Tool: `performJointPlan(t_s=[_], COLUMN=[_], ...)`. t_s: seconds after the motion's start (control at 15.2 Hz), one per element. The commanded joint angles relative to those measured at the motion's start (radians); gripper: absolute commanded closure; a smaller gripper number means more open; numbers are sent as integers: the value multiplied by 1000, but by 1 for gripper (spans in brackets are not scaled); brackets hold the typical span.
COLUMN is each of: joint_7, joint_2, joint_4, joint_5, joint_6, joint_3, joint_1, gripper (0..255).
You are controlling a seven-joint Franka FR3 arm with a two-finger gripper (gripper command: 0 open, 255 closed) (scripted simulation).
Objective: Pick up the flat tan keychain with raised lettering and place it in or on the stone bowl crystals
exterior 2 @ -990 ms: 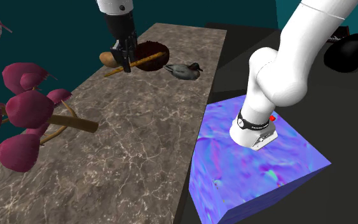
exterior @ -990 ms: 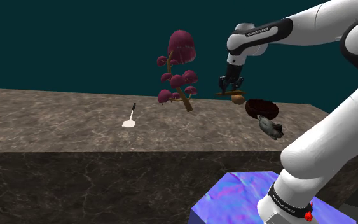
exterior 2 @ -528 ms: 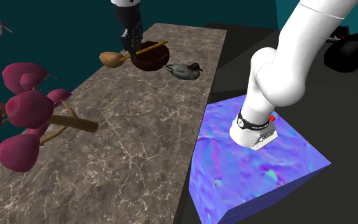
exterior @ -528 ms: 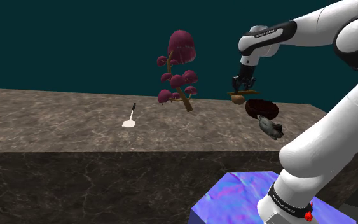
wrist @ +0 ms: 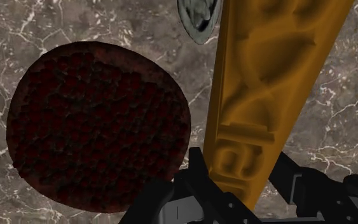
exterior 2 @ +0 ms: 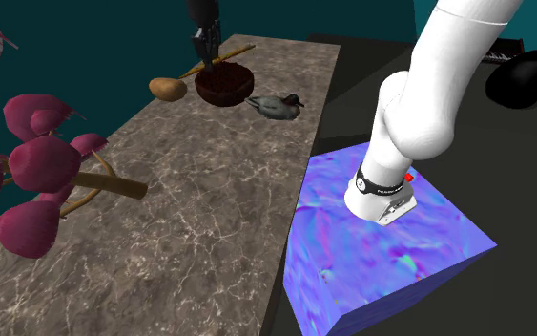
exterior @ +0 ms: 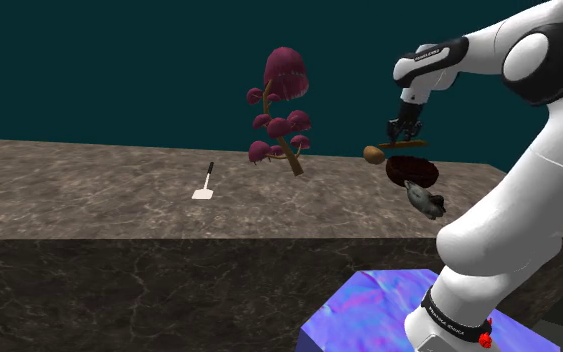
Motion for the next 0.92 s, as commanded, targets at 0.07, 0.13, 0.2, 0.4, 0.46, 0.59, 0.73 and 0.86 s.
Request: performJointPlan(t_s=[0.07, 0.13, 0.2, 0.4, 0.46, 0.59, 0.73, 0.86], joint_7=[-80, -107, -133, -213, -240, -265, -266, -267], joint_2=[54, 74, 96, 166, 192, 219, 222, 226], joint_4=[61, 84, 108, 189, 219, 238, 215, 193], joint_5=[16, 23, 31, 61, 73, 85, 87, 89], joint_6=[-7, -10, -14, -30, -36, -30, -4, 22], joint_3=[-41, -54, -67, -102, -112, -120, -120, -119], joint_1=[-31, -42, -53, -90, -104, -118, -118, -119], gripper=[255, 255, 255, 255, 255, 255, 255, 255])
